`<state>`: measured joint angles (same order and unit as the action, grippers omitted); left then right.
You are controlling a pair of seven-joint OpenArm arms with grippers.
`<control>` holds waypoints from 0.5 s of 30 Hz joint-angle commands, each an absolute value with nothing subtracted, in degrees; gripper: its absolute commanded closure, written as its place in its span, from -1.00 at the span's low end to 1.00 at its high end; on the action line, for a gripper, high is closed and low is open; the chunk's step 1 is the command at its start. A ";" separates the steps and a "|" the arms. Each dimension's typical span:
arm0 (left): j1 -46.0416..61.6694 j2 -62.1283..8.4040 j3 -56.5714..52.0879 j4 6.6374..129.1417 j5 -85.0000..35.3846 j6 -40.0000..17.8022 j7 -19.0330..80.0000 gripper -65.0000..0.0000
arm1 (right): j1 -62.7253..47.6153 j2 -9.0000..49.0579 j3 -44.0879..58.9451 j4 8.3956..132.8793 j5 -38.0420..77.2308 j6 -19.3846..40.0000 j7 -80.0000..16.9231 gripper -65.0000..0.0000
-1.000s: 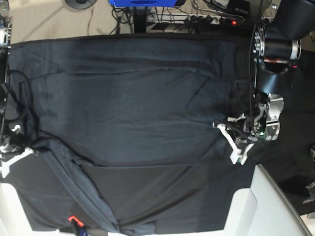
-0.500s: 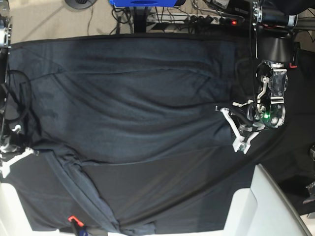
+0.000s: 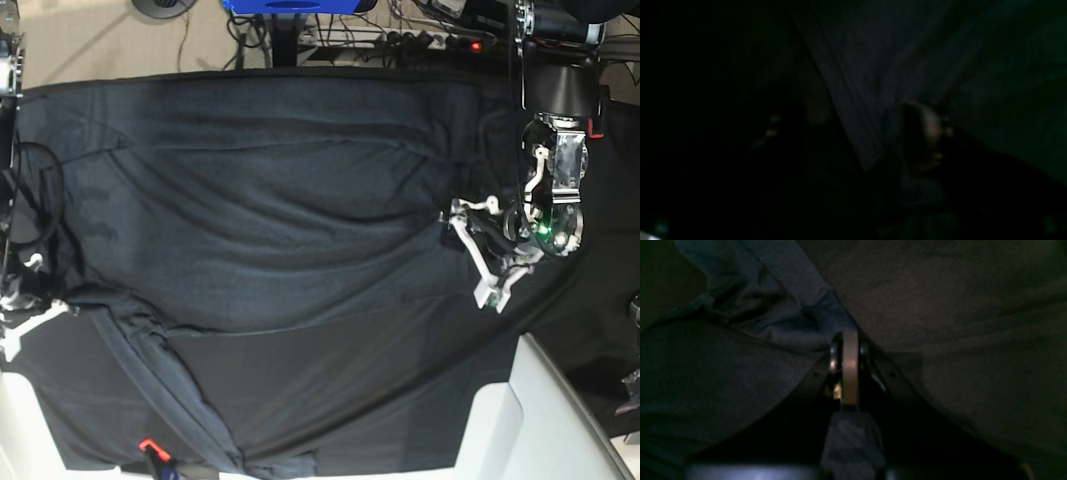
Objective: Fold the T-shirt properly
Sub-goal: 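Hold the shirt side with the left gripper and pull it inward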
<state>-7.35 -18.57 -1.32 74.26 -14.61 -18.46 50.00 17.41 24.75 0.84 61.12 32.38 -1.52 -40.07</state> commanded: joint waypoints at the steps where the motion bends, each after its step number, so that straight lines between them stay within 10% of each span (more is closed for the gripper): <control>1: -8.22 -20.00 -1.80 75.30 -14.73 -18.42 50.15 -0.48 | 18.86 25.98 1.10 62.11 32.40 -1.45 -39.25 0.98; 15: -21.93 -20.00 -11.12 54.55 -14.64 -18.77 44.70 0.03 | 18.86 25.89 1.10 62.11 32.40 -1.45 -40.13 0.98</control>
